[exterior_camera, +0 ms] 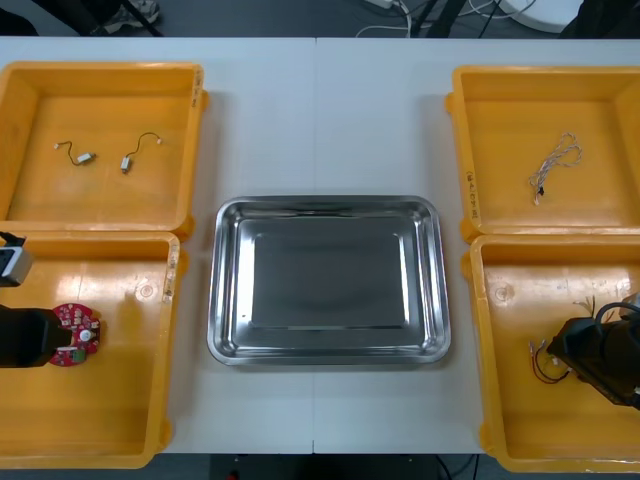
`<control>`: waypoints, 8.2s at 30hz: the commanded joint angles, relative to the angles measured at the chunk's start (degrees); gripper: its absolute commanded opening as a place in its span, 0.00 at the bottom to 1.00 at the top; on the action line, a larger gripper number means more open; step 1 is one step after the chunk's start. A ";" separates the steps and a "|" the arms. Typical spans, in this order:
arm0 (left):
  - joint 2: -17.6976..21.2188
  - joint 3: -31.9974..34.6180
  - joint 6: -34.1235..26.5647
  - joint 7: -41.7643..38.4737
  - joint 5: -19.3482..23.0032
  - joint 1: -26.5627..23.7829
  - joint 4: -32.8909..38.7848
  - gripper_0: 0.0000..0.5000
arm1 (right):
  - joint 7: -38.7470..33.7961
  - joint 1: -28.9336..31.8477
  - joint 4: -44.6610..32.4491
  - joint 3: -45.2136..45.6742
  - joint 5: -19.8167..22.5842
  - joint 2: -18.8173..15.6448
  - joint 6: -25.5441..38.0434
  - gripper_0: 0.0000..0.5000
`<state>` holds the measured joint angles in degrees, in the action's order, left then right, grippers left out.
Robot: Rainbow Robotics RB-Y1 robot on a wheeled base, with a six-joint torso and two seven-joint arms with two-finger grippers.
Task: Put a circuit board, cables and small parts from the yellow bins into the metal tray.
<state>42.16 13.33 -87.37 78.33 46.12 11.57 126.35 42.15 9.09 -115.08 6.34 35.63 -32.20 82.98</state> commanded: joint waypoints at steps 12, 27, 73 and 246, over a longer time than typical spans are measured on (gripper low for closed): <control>-0.85 -5.42 5.98 -1.96 -3.58 2.05 -1.11 1.00 | 0.38 1.28 1.53 -2.04 -0.56 0.38 -1.68 1.00; -0.85 -8.41 12.31 -1.17 -5.51 3.54 -4.71 1.00 | 0.38 1.28 1.44 -2.12 -0.47 0.38 -1.86 0.00; -0.76 -12.18 18.73 0.15 -7.62 5.39 -7.17 0.00 | 0.38 -13.83 -8.84 9.74 0.41 0.03 24.16 0.00; -15.79 -61.14 -6.67 -42.91 -15.71 -45.41 -12.09 0.00 | 20.51 -29.92 -25.37 -7.13 26.25 -18.95 27.02 0.00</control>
<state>27.90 -46.64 -95.14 40.93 31.43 -33.09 113.69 60.62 -19.34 -139.02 -0.25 62.12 -49.68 109.74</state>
